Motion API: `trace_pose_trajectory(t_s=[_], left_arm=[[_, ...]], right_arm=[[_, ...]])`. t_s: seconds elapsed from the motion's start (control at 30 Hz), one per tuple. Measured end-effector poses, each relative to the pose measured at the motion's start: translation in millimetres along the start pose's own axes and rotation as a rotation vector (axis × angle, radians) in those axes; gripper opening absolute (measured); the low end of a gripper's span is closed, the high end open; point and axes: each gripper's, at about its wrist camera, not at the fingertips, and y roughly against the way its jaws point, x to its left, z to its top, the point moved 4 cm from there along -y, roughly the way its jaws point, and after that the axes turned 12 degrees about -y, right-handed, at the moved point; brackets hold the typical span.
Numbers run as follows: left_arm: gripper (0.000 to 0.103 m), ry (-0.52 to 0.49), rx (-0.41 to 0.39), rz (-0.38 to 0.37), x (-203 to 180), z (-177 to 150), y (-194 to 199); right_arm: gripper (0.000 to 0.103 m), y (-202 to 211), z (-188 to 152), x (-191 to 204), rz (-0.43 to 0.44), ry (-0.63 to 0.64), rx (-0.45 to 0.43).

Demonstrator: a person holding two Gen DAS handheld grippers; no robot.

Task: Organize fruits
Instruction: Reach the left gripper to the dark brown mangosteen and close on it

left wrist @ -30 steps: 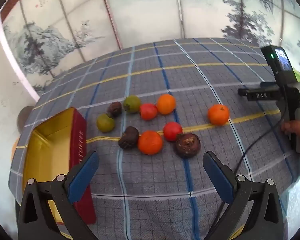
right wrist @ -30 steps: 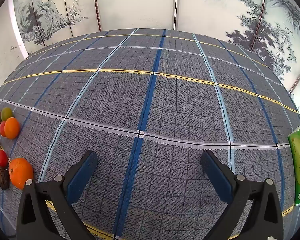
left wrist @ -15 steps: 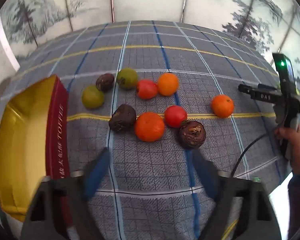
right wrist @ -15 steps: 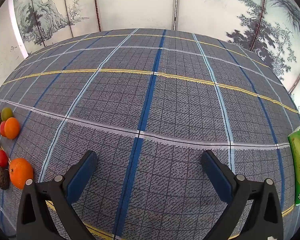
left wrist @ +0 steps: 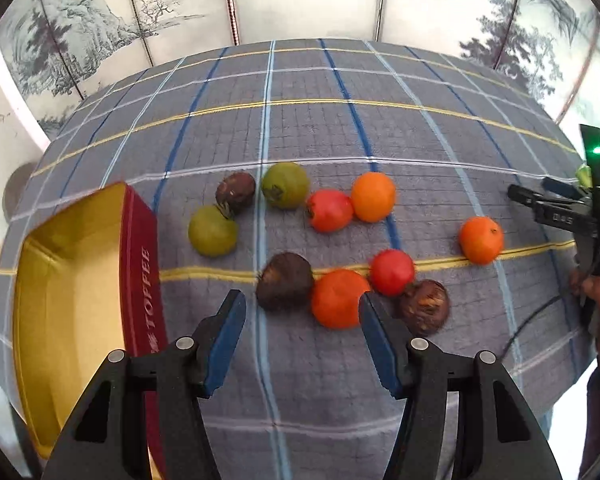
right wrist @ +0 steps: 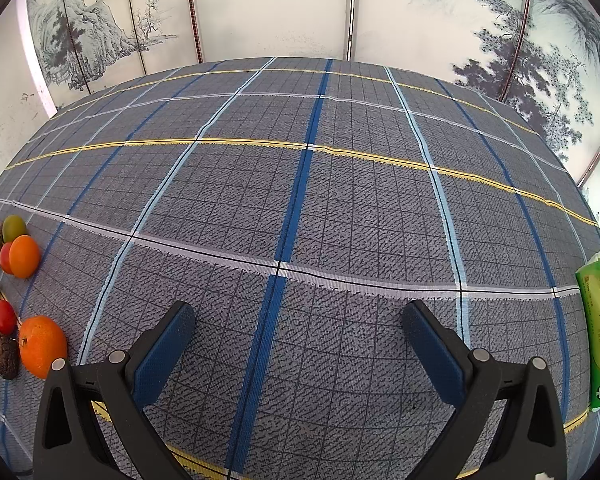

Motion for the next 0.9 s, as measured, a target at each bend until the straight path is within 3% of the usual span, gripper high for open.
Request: trace_pose_trajectory(t_s=[0.27,0.47,0.67,0.9], left_arm=[[0.06,0.158,0.0,-0.092,23.6,6.5,-20.2],[0.056,0.31,-0.023,-0.253,39.4,-5.1,-28.6],[0.055,0.297,-0.037,-0.351,39.3,-14.7,-27.0],[0.053,0.352,-0.026,-0.353,51.5,-6.3,-35.1]], right_arm=[[0.103,0.0,0.1,0.1,0.0,0.0,0.0],[0.103,0.1,0.2,0.1,0.0,0.0,0.0],[0.103,0.1,0.2,0.1,0.0,0.0,0.0],[0.103,0.0,0.1,0.2,0.0,-0.001,0.0]])
